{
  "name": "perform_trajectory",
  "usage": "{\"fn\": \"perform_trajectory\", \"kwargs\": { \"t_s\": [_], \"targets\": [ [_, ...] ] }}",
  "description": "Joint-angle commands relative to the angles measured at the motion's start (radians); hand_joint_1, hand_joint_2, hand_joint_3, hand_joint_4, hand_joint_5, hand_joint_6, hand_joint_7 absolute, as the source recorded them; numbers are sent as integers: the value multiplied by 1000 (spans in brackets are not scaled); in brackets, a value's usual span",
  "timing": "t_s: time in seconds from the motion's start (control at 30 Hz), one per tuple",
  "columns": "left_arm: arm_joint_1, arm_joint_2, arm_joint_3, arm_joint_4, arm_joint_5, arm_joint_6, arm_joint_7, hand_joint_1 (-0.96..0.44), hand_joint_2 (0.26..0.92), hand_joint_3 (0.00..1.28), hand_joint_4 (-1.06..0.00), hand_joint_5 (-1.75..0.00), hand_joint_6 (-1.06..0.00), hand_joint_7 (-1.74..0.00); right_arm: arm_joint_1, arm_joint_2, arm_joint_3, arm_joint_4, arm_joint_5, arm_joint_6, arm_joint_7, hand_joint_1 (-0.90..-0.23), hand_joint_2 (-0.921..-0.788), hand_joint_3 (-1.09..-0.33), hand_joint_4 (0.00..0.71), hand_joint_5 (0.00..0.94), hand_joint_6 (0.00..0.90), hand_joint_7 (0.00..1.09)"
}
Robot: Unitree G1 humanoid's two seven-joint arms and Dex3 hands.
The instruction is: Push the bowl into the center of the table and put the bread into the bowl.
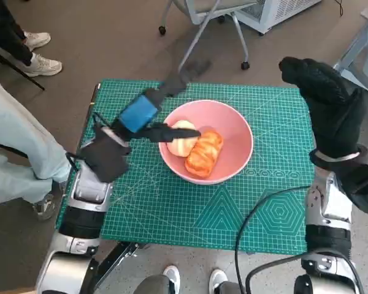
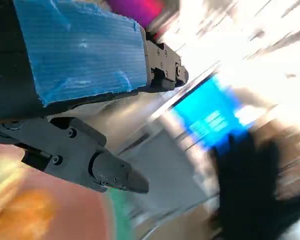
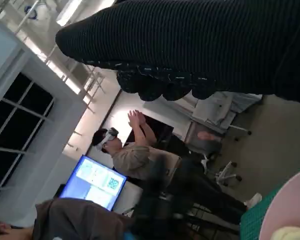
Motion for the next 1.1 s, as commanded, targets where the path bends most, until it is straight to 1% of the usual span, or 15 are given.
{"fn": "perform_trajectory", "kwargs": {
  "t_s": [0.03, 0.2, 0.3, 0.53, 0.67, 0.83, 1.03, 1.1],
  "targets": [
    [-15, -35, 38, -1, -80, -57, 2, -533, 921, 390, -2, -1, -145, 0, 21, -3, 11, -22, -20, 19, -17, -638, -921, -686, 147, 0, 48, 275],
    [-5, -55, 65, -33, -175, -65, -28, -575, 921, 457, -15, -7, -130, 0, 22, -3, 23, -60, -31, 42, -36, -649, -921, -690, 144, 0, 51, 280],
    [3, -60, 70, -59, -214, -52, -45, -592, 921, 466, -16, -7, -127, 0, 26, -5, 27, -85, -35, 57, -47, -662, -921, -684, 144, 0, 60, 288],
    [11, -71, 83, -82, -281, -58, -83, -638, 921, 469, -16, -7, -128, -1, 32, -8, 37, -149, -55, 95, -78, -671, -921, -675, 146, 1, 73, 301],
    [10, -78, 86, -82, -292, -60, -88, -666, 921, 475, -18, -7, -129, -2, 31, -9, 41, -170, -66, 111, -90, -667, -921, -664, 147, 2, 80, 309],
    [7, -85, 87, -76, -295, -58, -95, -679, 921, 480, -19, -7, -132, -4, 28, -13, 46, -185, -73, 124, -99, -670, -921, -658, 151, 3, 85, 313],
    [5, -84, 83, -75, -285, -58, -102, -687, 921, 502, -20, -7, -131, -5, 21, -19, 52, -182, -77, 124, -97, -671, -921, -656, 152, 3, 86, 314],
    [5, -83, 81, -75, -284, -58, -106, -687, 921, 514, -21, -7, -128, -3, 20, -19, 53, -181, -84, 122, -100, -671, -921, -656, 151, 2, 85, 314]
  ]
}}
